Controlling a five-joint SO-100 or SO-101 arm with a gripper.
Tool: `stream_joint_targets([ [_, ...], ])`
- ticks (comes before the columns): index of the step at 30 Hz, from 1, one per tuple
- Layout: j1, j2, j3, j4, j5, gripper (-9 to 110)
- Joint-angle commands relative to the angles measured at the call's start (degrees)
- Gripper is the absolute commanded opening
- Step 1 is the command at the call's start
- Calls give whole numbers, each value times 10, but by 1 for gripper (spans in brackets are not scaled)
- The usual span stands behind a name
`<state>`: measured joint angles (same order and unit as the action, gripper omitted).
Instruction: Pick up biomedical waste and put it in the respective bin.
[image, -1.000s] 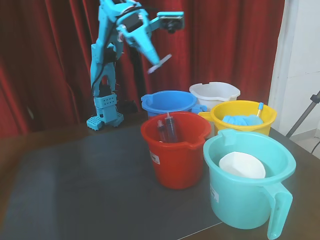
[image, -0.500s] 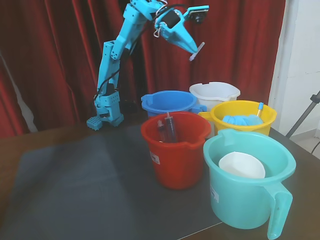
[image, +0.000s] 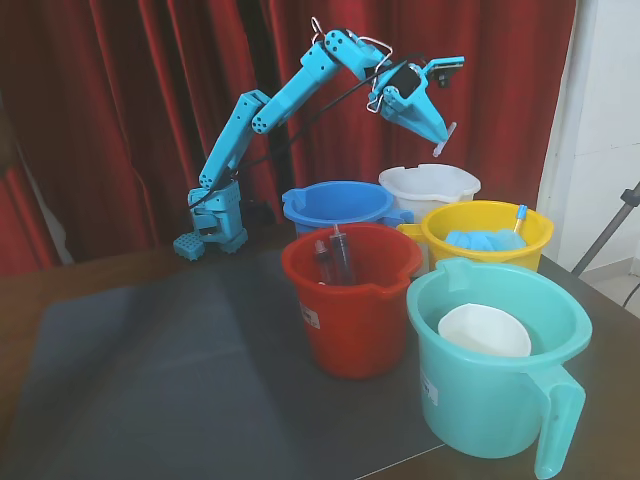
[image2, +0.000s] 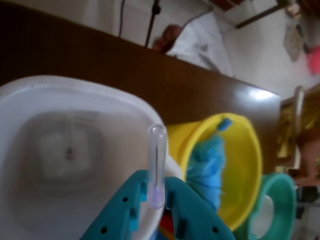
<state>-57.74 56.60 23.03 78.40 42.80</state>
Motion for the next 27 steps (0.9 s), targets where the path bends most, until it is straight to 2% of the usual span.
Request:
stream_joint_targets([
  [1, -1, 11, -9, 16, -4, 0],
  [13, -2, 17, -12, 61, -7, 0],
  [21, 1, 81, -8, 61, 2, 1],
  [22, 0, 86, -4, 61, 3, 3],
  [24, -2, 95, -4, 67, 4, 13],
  [27, -3, 96, -4, 82, 3, 15],
])
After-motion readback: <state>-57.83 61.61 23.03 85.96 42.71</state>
